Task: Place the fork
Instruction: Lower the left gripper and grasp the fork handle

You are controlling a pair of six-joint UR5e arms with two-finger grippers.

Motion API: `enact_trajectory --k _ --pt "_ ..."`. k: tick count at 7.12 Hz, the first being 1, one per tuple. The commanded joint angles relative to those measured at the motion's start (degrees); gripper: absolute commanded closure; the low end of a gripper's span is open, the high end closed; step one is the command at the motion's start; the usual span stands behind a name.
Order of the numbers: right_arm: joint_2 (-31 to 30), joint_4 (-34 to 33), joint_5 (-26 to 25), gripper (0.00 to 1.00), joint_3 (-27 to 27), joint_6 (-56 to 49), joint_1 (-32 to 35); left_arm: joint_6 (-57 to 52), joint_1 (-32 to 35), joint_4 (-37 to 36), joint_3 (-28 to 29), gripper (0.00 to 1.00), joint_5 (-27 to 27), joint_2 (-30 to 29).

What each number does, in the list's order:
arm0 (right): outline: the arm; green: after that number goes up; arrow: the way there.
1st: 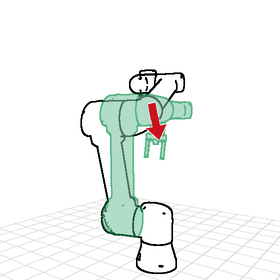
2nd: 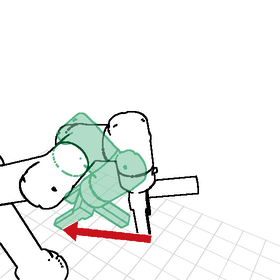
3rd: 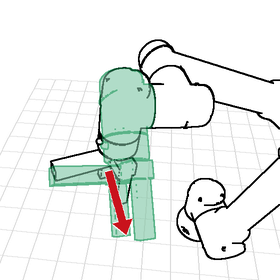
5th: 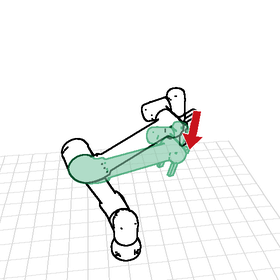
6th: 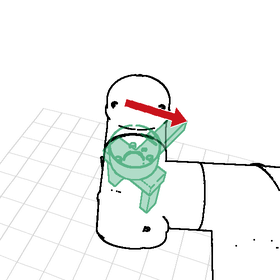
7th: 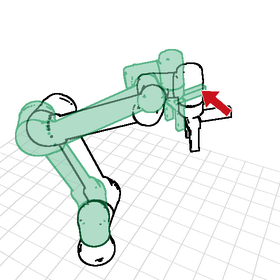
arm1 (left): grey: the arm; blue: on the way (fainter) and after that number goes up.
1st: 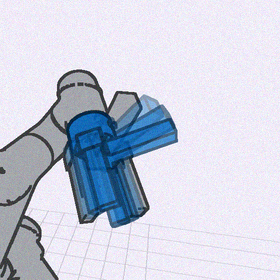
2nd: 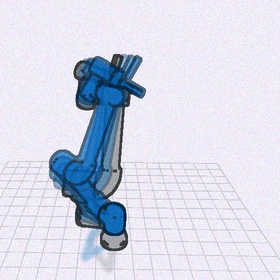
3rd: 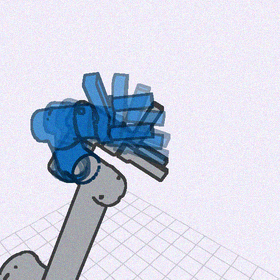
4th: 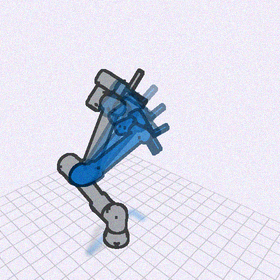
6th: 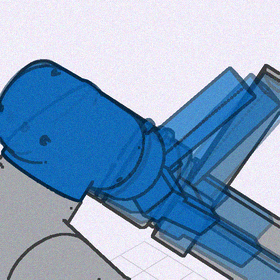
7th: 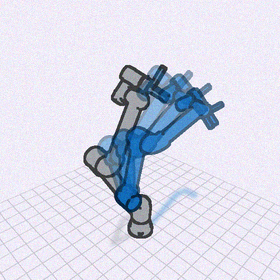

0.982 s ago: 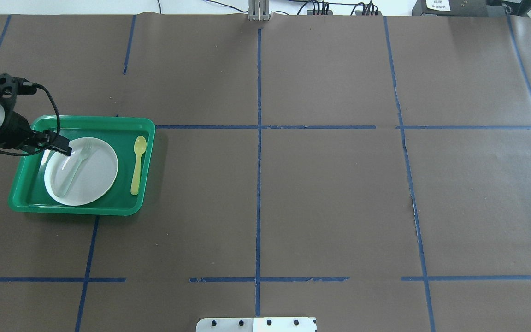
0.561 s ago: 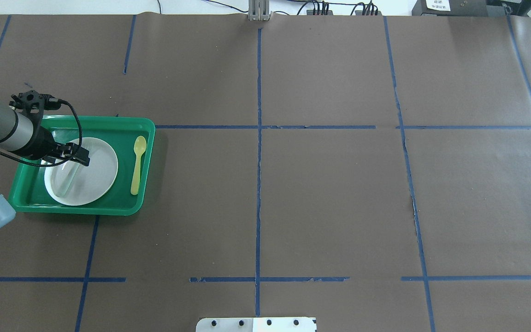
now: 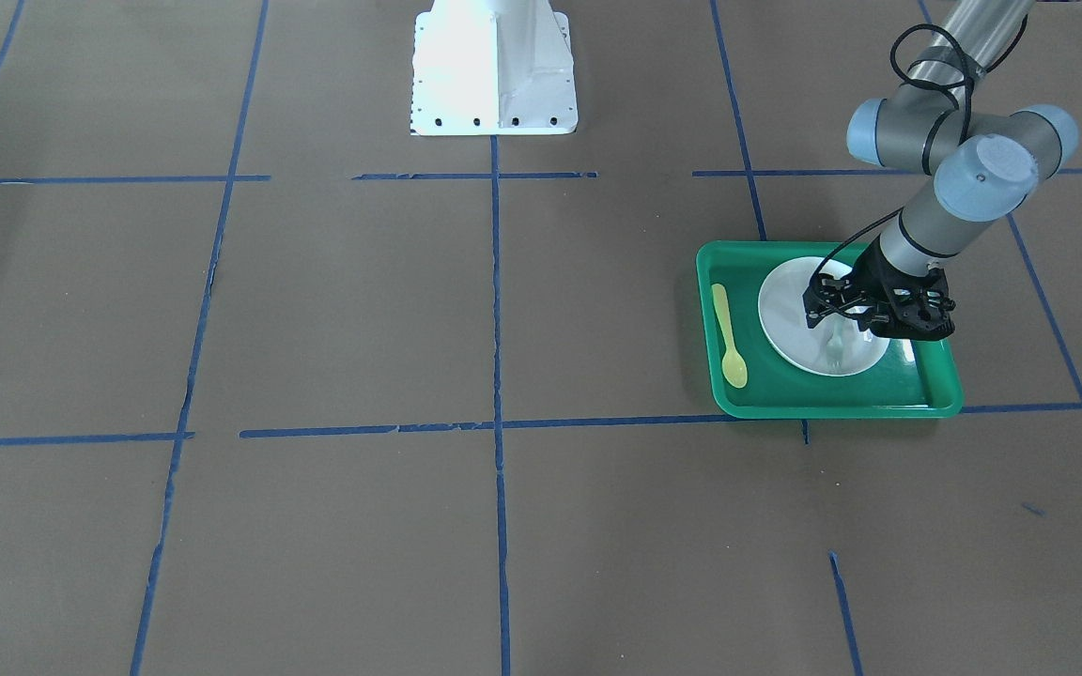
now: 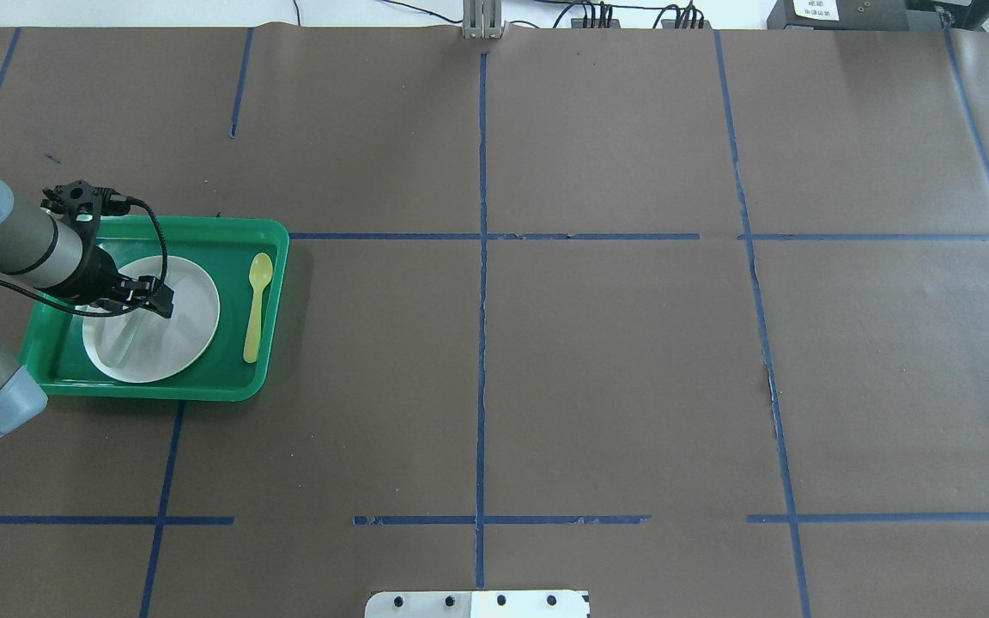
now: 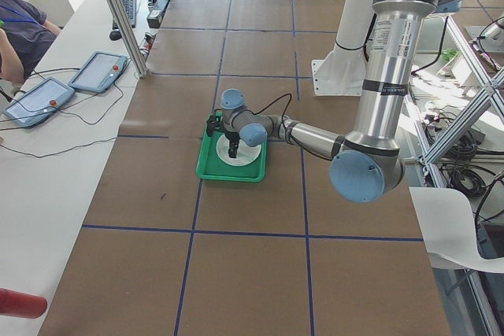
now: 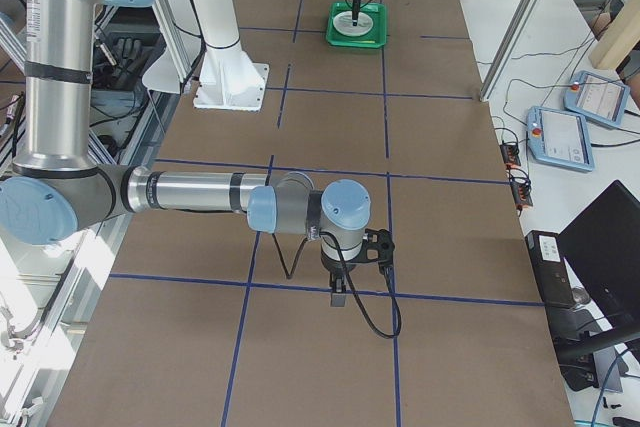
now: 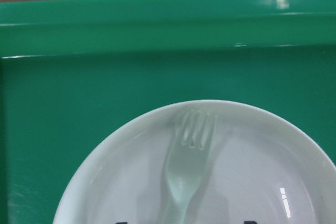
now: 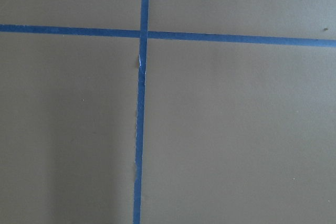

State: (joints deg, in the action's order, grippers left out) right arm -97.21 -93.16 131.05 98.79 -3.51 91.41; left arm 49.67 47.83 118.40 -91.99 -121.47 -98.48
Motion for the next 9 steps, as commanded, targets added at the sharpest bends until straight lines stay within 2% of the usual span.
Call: enact_trajectory --k 1,3,5,8,9 --pt "0.0 0.0 0.0 0.0 0.0 -0.01 0.0 -0.01 -0.02 0.08 0.14 0.54 0.0 -0.04" --pt "0.0 0.0 0.0 0.0 0.0 0.08 0.0 -0.01 -0.02 0.08 0.05 0.82 0.0 0.13" --pt "0.0 0.0 0.0 0.0 0.0 -0.01 0.0 -0.02 0.07 -0.01 -0.73 1.0 0.0 0.22" --pt "0.0 0.0 0.0 0.0 0.0 -0.01 0.0 -0.72 1.47 -0.8 -7.57 1.0 -0.08 3.54" --pt "0.0 0.0 0.0 0.0 0.0 0.08 0.0 -1.07 2.0 -0.71 -7.59 1.0 -0.09 4.26"
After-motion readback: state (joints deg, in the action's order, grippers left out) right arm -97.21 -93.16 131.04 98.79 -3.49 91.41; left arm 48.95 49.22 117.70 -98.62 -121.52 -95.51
